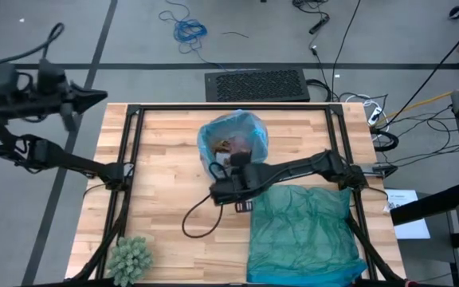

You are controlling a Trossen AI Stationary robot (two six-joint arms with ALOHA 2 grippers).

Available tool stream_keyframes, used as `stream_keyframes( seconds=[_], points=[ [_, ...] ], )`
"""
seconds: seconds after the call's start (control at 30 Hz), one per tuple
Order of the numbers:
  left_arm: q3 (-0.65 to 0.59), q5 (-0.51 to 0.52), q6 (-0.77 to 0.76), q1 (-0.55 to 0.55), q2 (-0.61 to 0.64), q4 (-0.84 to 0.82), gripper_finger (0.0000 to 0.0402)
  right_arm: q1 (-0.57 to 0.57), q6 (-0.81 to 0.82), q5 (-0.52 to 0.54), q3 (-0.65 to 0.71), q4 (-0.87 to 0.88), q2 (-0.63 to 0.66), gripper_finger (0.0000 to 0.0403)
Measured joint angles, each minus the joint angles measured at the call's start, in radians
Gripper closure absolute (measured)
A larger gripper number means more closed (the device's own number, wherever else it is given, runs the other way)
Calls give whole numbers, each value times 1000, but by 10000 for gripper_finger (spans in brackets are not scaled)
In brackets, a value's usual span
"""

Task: Place trash/remove bag and relplace
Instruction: Remove the light blue trash bag from the black trash bin

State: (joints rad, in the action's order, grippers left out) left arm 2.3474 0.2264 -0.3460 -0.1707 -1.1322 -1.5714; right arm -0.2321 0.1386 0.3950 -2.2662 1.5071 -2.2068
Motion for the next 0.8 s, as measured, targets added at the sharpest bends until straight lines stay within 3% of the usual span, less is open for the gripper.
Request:
stream_keyframes(
  seconds=[0.17, 0.4, 0.57, 0.8],
  points=[
    [-67, -40, 73, 0, 45, 1, 402, 1, 34, 112, 0, 14, -60, 302],
    [-152, -62, 28, 0, 97, -1, 402, 17, 134, 165, 0, 19, -101, 322],
    [-152, -85, 12, 0, 120, 0, 401, -2, 222, 92, 0, 31, -52, 394],
    [-153, -105, 11, 0, 120, 0, 402, -57, 348, -39, 0, 4, 80, 401]
  ],
)
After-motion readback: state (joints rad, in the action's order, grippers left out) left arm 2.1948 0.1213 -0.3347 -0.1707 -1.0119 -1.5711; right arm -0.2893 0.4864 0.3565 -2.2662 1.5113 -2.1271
